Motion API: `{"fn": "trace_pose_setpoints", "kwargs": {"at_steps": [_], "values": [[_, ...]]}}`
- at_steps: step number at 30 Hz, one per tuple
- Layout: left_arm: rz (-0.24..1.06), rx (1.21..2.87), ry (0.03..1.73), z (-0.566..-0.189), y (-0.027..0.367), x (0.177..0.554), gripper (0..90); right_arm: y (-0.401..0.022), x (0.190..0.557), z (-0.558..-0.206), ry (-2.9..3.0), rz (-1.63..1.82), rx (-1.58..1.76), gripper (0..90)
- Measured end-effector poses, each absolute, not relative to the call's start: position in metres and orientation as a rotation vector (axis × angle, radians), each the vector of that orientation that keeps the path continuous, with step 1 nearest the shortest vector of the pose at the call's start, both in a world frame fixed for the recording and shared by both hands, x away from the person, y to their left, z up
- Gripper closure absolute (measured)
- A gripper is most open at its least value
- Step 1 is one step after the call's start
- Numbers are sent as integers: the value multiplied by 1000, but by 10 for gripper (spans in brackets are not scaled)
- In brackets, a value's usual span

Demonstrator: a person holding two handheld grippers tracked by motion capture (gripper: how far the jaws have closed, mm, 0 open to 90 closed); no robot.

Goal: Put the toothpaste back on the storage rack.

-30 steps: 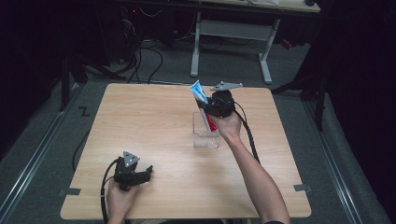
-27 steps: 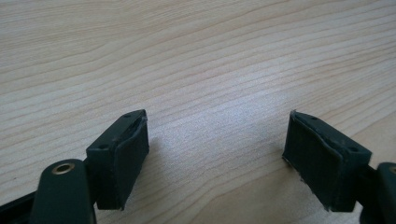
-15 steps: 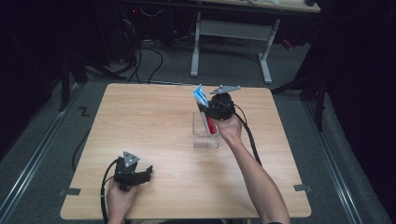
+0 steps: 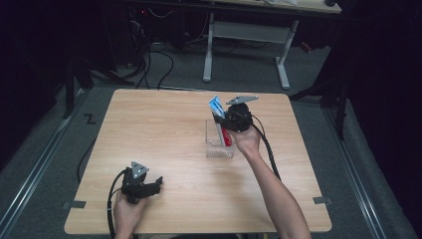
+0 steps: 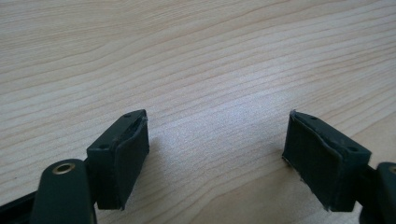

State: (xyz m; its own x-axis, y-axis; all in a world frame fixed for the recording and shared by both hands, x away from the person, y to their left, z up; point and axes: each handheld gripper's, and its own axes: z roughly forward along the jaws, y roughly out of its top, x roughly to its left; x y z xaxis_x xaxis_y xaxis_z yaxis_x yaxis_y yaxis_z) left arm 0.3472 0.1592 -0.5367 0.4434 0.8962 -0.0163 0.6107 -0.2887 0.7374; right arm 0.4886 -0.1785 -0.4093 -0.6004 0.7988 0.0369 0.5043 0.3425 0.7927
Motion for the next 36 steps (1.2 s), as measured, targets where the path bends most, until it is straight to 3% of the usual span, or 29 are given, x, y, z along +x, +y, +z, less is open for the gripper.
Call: {"fn": "trace_pose_setpoints", "kwargs": {"at_steps": [36], "values": [[534,2010,1260,-537,159,347,225,-178,486,-428,2317,1122,1187,629]]}}
